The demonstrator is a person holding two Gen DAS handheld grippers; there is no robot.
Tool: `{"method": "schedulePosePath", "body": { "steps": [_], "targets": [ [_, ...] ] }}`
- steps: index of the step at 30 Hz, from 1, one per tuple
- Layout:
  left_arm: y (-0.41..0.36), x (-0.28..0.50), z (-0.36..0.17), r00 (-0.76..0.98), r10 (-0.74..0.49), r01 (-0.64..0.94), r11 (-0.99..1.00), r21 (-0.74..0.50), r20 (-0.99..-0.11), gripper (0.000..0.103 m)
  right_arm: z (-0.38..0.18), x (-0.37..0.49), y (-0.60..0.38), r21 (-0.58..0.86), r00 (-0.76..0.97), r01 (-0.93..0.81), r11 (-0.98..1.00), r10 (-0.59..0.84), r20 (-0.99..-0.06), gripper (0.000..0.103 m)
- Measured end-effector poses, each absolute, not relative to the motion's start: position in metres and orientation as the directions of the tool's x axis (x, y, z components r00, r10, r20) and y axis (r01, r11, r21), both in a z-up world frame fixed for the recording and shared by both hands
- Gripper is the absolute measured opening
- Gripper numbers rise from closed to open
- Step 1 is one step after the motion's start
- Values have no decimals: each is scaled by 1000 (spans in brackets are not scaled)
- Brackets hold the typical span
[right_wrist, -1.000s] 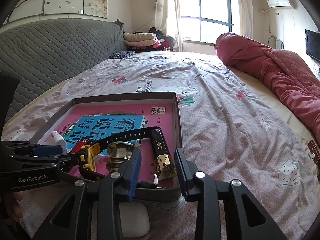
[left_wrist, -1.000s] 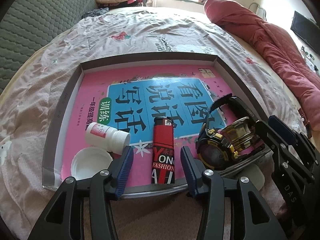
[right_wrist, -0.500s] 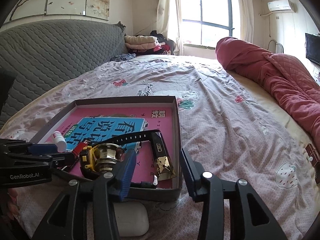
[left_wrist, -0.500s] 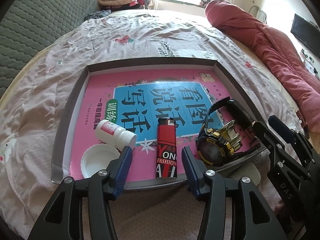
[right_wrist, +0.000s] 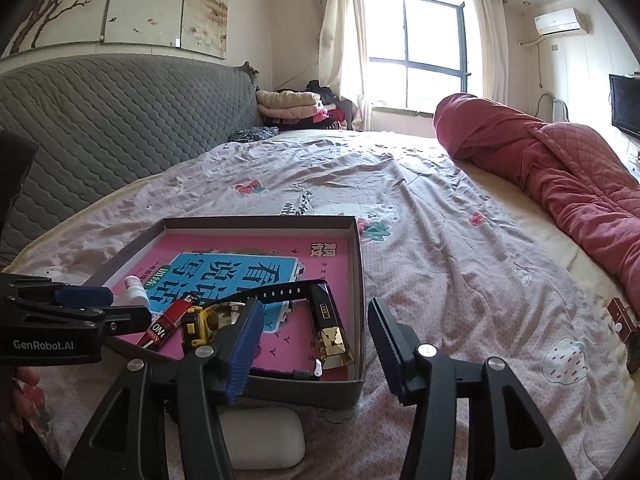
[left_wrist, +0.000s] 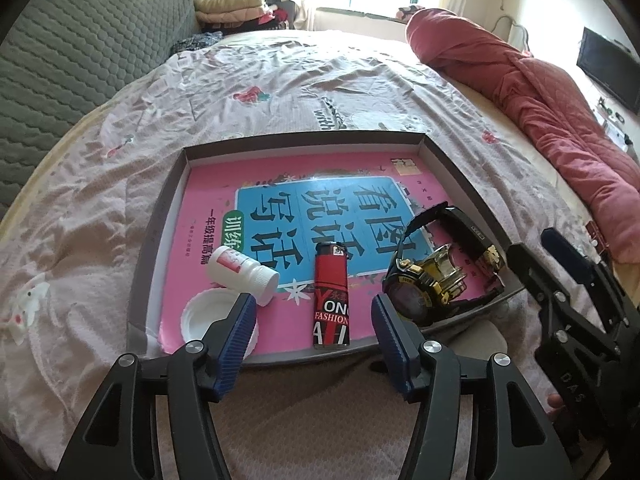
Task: Organize rigid objects
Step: 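Open the left gripper off the lighter while the right gripper opens off the black case, then withdraw both open grippers from the tray toward the black clip and white earbud case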
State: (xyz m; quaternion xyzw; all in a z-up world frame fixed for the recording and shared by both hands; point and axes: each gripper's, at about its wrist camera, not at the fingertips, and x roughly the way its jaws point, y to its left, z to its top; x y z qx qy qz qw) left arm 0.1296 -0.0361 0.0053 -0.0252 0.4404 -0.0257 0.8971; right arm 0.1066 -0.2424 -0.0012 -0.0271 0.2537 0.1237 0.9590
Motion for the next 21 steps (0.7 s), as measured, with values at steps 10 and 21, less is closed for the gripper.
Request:
{"method": "schedulePosePath", "body": {
  "steps": [10,21],
  "targets": [
    [-37,114,16,626,-65,25,998,-63,-777,72,9,86,-249,41,851,-247,968,237,-468,54],
    [-38,93,30,640,-70,31,997,-66,-765,73,16,62,-258,85,858,-217,972,232,-459,54]
  ]
}}
